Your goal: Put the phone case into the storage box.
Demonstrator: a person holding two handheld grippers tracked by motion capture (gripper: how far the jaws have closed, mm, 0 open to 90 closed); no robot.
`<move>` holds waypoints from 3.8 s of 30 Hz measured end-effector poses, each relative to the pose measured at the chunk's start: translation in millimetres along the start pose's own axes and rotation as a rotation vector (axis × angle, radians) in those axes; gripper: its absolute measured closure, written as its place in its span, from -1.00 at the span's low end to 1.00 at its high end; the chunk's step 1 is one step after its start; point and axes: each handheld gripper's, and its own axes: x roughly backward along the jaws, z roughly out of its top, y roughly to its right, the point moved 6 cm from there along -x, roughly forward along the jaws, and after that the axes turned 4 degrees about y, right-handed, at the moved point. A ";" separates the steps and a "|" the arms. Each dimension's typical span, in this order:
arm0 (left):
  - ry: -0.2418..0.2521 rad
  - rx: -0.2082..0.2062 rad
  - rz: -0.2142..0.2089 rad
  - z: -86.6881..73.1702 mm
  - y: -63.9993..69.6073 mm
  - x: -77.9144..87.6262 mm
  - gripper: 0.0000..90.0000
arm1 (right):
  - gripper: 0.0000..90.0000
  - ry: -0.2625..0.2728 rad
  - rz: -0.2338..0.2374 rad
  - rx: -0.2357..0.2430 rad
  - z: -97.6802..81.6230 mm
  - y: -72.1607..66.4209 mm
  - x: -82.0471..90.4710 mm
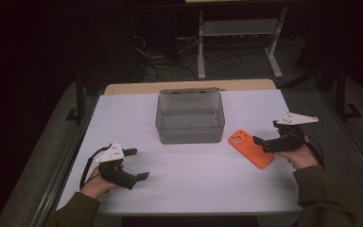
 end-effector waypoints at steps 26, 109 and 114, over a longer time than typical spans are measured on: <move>-0.005 -0.006 0.004 0.2 -0.5 -0.8 -1.00 | -1.00 -0.063 0.010 0.004 -4.8 -0.8 -0.5; -0.028 0.016 -0.017 0.6 1.0 -0.7 -1.00 | -0.95 -0.416 0.067 0.082 -53.7 -23.4 -42.7; -0.035 0.019 -0.020 0.5 1.4 -0.8 -1.00 | -0.91 -0.416 0.079 0.078 -54.1 -23.5 -42.1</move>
